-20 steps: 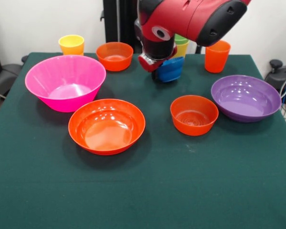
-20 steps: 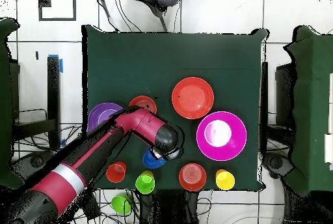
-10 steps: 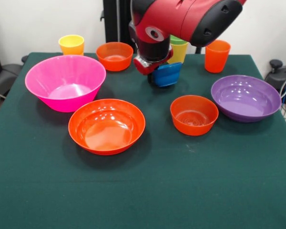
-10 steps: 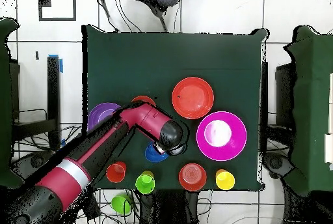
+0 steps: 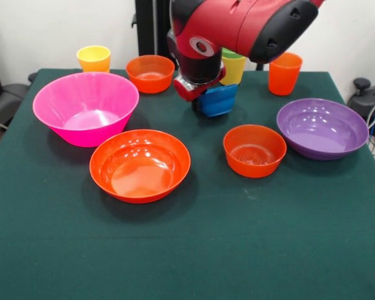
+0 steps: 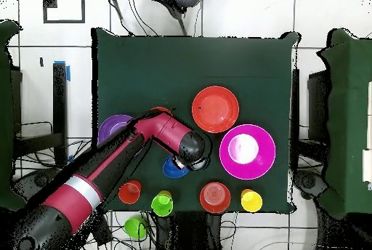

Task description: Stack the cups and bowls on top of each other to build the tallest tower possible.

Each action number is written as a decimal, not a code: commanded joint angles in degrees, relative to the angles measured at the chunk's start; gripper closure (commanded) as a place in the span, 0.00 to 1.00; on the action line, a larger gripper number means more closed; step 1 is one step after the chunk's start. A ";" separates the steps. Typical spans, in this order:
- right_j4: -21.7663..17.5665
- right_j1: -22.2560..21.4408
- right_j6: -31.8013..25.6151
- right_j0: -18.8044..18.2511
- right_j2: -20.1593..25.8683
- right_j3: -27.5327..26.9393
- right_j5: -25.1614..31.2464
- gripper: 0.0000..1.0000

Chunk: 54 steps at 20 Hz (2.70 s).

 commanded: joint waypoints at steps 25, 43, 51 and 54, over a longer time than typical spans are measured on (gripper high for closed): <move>-0.35 15.82 10.35 6.09 -1.92 -8.67 5.23 1.00; 1.31 17.73 8.62 6.48 -4.10 -9.67 4.14 0.00; 2.10 17.85 8.17 6.46 -4.42 -9.74 4.12 0.00; 2.44 17.86 7.95 6.44 -4.50 -9.67 4.18 0.00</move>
